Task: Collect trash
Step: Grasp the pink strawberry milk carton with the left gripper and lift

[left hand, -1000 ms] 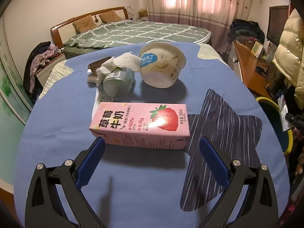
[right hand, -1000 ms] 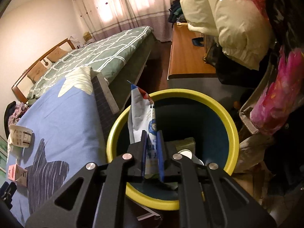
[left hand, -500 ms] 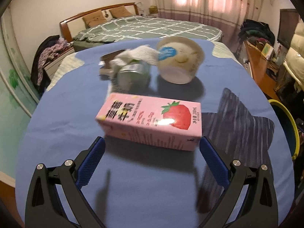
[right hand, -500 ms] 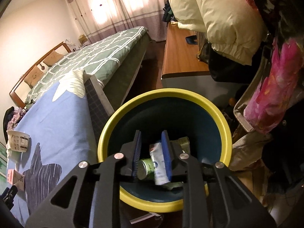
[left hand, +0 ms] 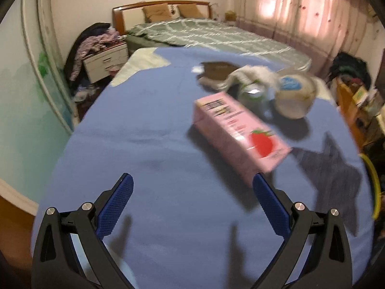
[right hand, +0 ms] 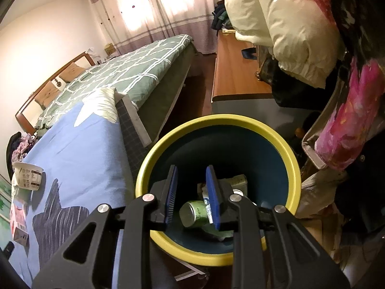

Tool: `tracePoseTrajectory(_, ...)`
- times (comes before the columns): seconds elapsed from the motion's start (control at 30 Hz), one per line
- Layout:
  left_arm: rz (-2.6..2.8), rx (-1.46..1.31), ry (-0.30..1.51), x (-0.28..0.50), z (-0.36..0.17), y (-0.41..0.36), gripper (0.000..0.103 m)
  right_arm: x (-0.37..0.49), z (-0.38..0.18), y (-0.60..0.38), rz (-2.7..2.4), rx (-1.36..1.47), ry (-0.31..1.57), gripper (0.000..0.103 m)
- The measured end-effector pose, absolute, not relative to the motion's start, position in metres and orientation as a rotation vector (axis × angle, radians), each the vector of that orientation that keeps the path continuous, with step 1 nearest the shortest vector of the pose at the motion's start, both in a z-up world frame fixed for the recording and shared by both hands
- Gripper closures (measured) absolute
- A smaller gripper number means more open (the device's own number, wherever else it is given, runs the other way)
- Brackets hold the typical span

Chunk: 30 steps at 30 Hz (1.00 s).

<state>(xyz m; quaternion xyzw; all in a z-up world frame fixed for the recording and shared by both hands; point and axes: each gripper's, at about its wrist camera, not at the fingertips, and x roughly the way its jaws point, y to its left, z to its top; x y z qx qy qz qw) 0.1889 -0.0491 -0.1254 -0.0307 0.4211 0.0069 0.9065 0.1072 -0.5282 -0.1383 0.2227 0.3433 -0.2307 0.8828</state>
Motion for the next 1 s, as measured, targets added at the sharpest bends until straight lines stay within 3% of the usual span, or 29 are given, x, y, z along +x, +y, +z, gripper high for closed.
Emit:
tracePoseTrajectory(0.33,0.009,-0.071,0.883,0.231,-0.115,-0.102,0.005,0.109,-0.138,-0.524,-0.446,0.47,0.705,0.077)
tracePoseTrajectory(0.7,0.099,-0.068,0.98,0.29,-0.138,-0.098,0.005,0.11,-0.143,-0.533,-0.42,0.501,0.704,0.075)
tracePoseTrajectory(0.83,0.085,-0.068,1.021,0.306,-0.142,-0.09,0.023,0.11,-0.143,-0.534,-0.421,0.503,0.702,0.075)
tracePoseTrajectory(1.0,0.018,-0.028,1.05,0.303,-0.146,-0.088,0.039,0.109,-0.144,-0.534,-0.417,0.503,0.702,0.075)
